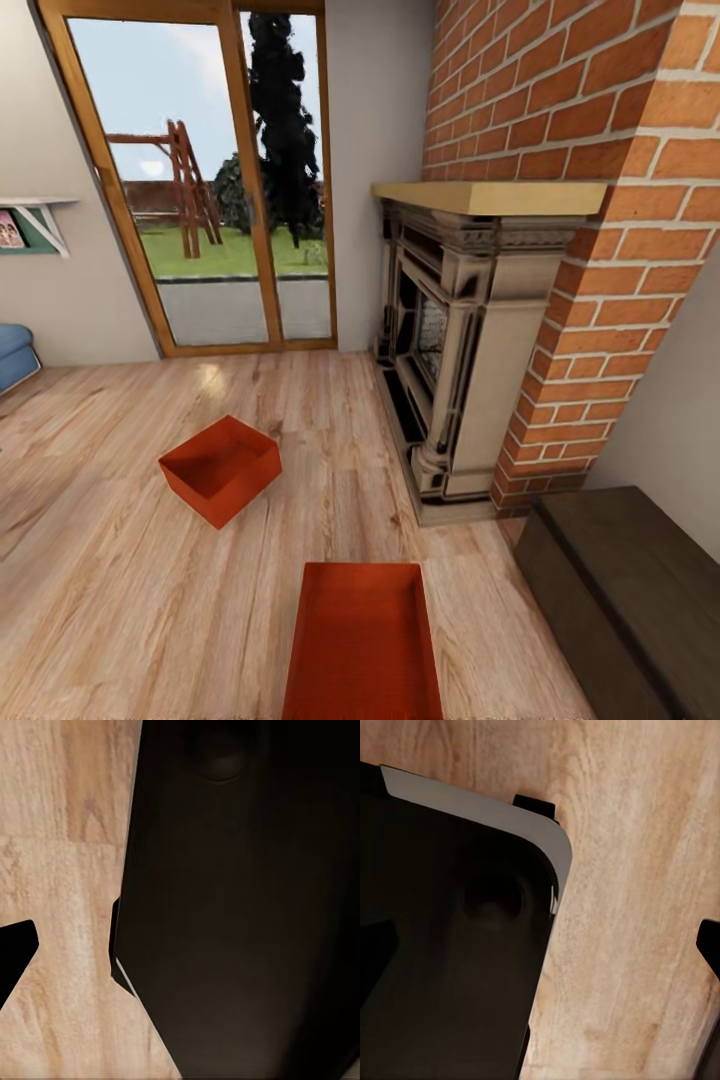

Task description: Move the two storage containers from the living room to the garage. In the garage, place one container on the floor and stack the other container on top of it (either order is fine).

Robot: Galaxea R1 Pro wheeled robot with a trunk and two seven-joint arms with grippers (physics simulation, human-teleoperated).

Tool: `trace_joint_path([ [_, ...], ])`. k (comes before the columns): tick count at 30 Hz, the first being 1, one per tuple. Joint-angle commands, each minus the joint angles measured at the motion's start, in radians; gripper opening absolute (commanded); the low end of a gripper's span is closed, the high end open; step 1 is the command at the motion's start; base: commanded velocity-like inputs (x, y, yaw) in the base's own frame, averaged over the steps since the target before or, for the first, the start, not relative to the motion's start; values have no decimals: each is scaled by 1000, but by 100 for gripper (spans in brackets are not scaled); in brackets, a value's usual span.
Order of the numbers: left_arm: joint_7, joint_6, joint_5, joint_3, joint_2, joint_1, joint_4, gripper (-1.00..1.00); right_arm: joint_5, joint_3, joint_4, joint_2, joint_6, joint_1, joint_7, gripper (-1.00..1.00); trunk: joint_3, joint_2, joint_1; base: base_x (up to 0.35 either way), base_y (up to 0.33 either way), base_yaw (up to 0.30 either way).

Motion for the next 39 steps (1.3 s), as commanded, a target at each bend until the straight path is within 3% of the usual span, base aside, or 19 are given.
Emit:
trace_joint_path([
  [1,1,-1,6,0,0,0,-1,100,-10,8,3,1,-6,-1,3,100,-2,0,0,0,0,0],
  [39,1,-3,7,1,0,0,-8,100,-10,8,3,1,-7,-1,3,100,-64,0,0,0,0,0],
])
